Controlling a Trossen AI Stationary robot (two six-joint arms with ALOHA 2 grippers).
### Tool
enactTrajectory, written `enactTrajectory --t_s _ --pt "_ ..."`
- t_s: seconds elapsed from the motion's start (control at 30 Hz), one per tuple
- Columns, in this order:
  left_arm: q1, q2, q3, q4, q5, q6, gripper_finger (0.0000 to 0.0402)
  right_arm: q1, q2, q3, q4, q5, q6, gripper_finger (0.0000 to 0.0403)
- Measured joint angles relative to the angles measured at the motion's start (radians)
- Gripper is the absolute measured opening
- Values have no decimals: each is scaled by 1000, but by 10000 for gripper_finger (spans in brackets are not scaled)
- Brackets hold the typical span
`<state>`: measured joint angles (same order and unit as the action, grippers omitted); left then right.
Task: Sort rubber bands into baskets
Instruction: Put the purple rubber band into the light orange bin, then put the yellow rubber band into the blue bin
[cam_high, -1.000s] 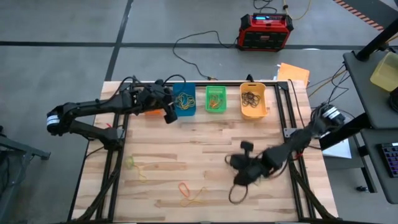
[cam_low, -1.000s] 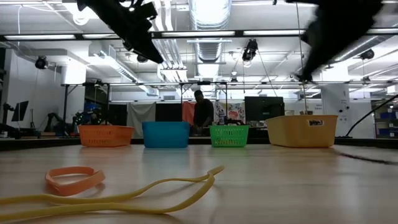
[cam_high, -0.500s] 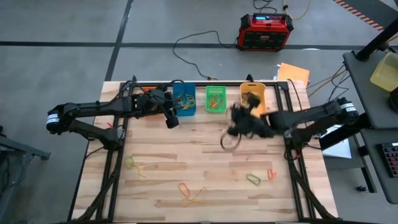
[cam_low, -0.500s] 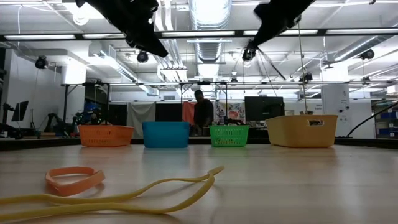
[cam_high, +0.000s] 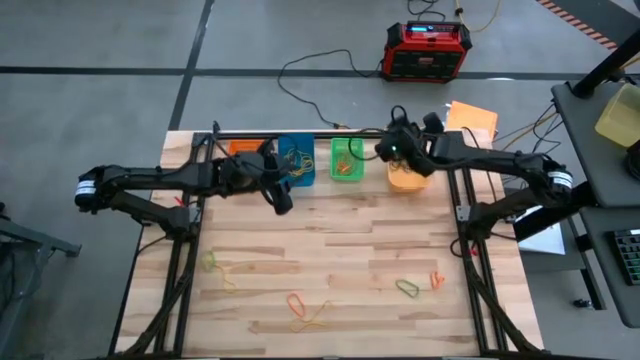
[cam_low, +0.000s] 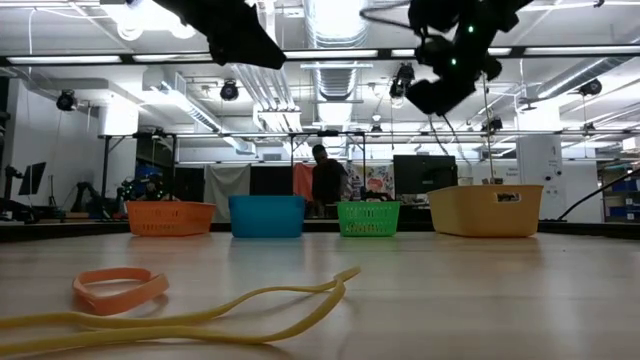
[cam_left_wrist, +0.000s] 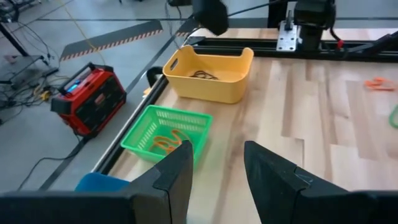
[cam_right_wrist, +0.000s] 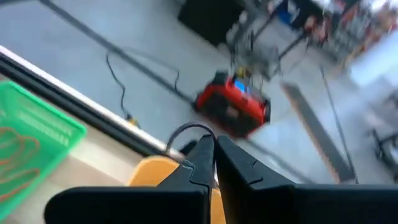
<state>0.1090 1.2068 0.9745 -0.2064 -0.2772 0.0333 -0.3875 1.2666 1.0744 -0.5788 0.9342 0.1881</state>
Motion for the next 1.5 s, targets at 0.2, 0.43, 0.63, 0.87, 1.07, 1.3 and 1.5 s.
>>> enactTrajectory --t_s 0.2,0.43,0.63,0.87,1.07,1.3,1.5 --pt "-38 0 -2 -17 0 -23 129 -57 39 -3 -168 -85 156 8" --pt "-73 0 -2 -36 -1 -53 129 -56 95 -20 -234 -132 265 11" --pt "-118 0 -3 -107 -1 -113 129 -58 105 -26 -232 -135 273 48" --pt "-204 1 -3 -126 -1 -155 129 -58 103 -19 -231 -132 261 122" --pt "-318 44 -3 -128 -1 -148 129 -11 53 -15 -224 -178 218 159" --pt "-404 177 -2 -77 0 -147 129 154 -82 -15 -224 -238 208 168" --pt "-423 336 13 59 34 -103 129 347 -192 -15 -224 -281 218 164"
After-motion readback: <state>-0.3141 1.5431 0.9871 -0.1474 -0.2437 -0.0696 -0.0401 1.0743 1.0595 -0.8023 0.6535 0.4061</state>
